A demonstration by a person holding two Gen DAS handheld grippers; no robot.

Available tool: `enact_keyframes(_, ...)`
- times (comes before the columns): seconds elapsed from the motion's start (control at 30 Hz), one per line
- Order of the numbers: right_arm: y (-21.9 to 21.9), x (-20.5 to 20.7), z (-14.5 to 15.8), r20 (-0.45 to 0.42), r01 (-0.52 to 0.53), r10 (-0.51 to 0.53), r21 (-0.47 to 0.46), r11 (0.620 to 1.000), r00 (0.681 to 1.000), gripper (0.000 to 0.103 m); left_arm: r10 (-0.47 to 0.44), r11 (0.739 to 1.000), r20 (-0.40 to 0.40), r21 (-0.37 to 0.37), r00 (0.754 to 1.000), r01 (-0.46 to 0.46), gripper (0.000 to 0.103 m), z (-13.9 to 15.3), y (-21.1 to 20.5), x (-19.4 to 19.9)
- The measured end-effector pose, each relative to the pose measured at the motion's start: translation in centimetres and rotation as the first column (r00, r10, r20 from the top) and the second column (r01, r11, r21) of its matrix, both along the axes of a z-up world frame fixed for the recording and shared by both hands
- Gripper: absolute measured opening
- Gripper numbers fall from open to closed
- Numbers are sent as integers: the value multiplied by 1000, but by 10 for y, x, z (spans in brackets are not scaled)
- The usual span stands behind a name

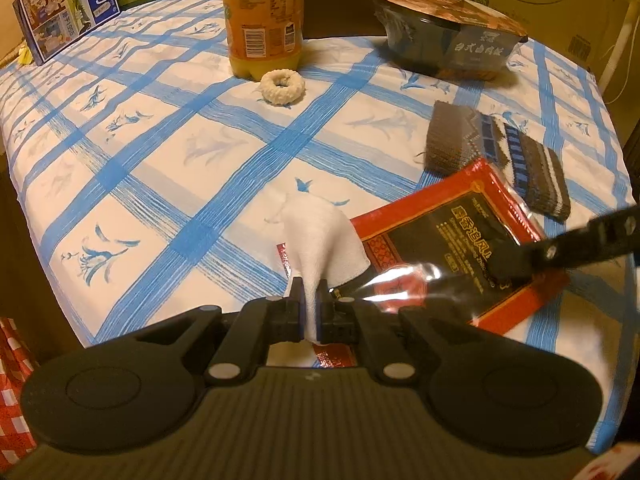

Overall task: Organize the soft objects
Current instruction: 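Grasp the red snack packet with the right tool while the left tool holds the white cloth, then carry the white cloth and red packet over the open white box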

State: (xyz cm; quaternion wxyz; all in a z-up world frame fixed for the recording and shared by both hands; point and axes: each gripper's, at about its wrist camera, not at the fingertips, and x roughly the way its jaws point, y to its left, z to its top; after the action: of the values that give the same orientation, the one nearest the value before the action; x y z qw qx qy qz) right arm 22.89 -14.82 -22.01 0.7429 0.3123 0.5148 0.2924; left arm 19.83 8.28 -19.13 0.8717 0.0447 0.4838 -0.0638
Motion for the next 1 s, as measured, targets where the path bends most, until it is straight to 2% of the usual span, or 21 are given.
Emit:
enact_keyframes(0.07, 3, -1, 2, 15, -1, 1, 10, 1000, 1000, 21, 2, 1000, 0, -2, 1000, -2, 4, 0, 0, 0)
enact_keyframes(0.17, 4, -1, 10, 59, -3, 2, 4, 1000, 998, 11, 1, 1000, -1, -3, 1000, -1, 4, 0, 0, 0)
enact_keyframes(0.3, 8, -1, 18, 97, 4, -3, -8, 1000, 995, 6, 7, 1000, -8, -7, 1000, -7, 4, 2, 1, 2)
enact_keyframes(0.6, 3, 0, 40, 165, 48, -43, -27, 998, 985, 3, 25, 999, -10, -21, 1000, -25, 4, 13, 3, 5)
enact_keyframes(1.0, -25, 4, 72, 227, 139, -133, -11, 990, 965, 2, 39, 999, 54, -13, 998, -38, 4, 44, 7, 11)
